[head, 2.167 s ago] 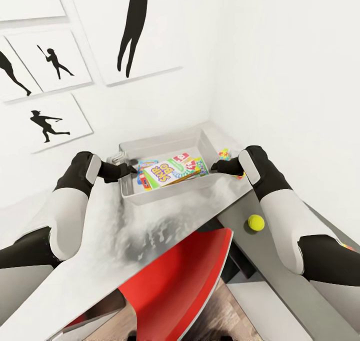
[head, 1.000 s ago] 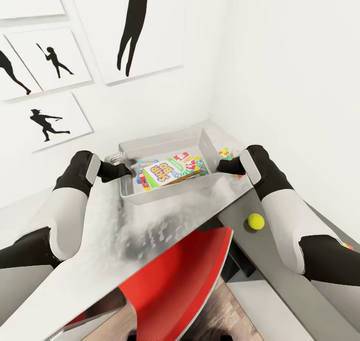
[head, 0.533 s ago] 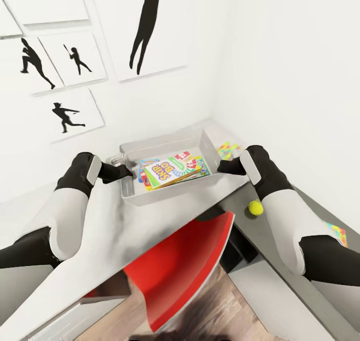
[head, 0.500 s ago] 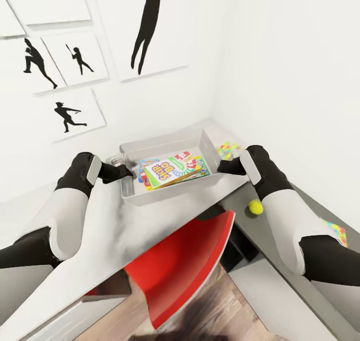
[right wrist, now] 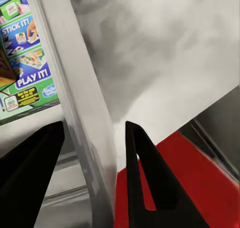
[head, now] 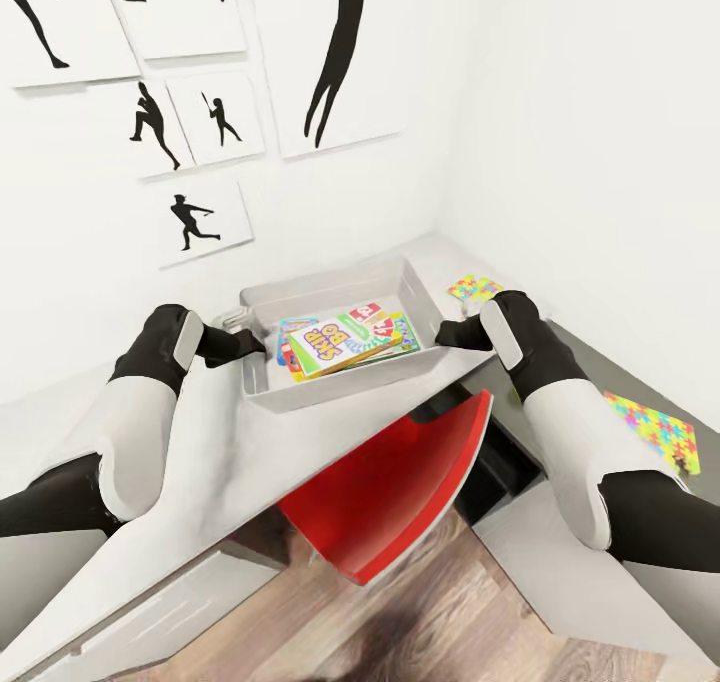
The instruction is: Put all the toys in the child's room - the three board games (two on the bed and one on the table), the two jigsaw puzzles on the table, and the tennis ball on the table - inside the toy box on the table in the child's room.
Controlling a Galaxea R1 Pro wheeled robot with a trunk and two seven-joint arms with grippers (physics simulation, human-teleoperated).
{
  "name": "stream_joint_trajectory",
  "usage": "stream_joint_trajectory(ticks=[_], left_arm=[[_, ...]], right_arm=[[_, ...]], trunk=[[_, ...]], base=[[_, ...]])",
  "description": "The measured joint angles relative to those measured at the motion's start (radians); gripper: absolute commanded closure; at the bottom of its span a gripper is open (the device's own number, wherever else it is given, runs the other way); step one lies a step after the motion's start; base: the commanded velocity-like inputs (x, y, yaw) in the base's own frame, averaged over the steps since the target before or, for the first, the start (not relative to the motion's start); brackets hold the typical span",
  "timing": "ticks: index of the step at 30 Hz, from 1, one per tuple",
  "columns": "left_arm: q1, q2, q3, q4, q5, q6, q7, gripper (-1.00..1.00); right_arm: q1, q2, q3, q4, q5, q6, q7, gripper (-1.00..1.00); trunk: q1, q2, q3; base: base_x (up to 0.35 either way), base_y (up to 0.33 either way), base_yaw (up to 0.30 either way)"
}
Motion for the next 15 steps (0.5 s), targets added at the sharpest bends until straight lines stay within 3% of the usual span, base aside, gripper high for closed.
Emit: stream_joint_trajectory(ticks=[15], left_arm=[[0.000,0.000,0.000,0.000,0.000,0.003,0.000,1.00]], right_arm=[[0.000,-0.001,0.000,0.000,-0.001,0.003,0.000,1.00]], trunk=[[0.000,0.000,0.025]], base=[[-0.240,0.215,0.001]])
